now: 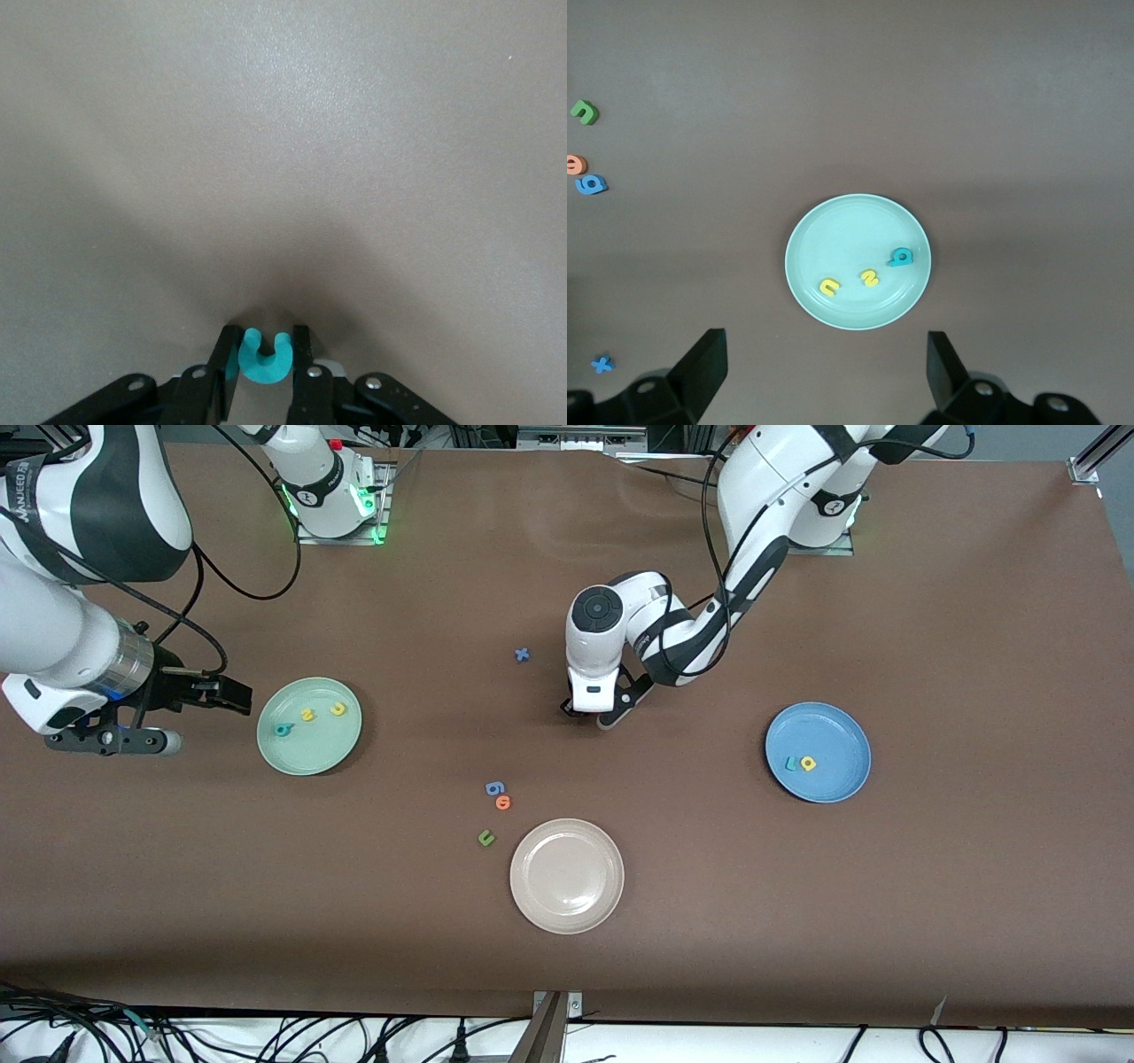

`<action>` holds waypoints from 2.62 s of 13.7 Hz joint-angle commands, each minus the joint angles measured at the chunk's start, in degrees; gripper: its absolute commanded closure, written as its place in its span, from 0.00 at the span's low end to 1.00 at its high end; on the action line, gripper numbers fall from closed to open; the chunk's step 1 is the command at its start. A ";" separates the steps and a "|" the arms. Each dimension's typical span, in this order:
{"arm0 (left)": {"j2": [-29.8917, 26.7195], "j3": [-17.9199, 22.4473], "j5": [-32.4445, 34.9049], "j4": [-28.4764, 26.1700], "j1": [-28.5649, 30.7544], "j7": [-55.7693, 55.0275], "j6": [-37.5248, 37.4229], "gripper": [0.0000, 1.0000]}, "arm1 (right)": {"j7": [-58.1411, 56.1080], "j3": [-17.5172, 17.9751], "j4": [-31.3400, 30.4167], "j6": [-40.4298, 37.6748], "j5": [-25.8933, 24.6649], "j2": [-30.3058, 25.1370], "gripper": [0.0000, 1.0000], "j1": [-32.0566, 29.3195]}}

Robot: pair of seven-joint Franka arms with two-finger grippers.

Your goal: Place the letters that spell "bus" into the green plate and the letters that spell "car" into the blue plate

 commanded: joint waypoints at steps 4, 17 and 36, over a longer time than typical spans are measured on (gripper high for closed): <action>0.02 0.30 1.77 2.34 1.47 2.77 -2.30 0.91 | 0.20 -0.08 -1.86 0.92 -0.90 -1.20 0.01 0.04; -3.85 -2.51 -8.43 15.71 22.99 62.24 -39.84 0.91 | 0.19 -0.08 -1.86 0.83 -0.90 -1.20 0.01 0.04; -11.57 -2.24 -9.04 16.32 44.53 112.21 -51.95 0.00 | 0.11 -0.17 -1.86 0.83 -0.90 -1.20 0.01 0.04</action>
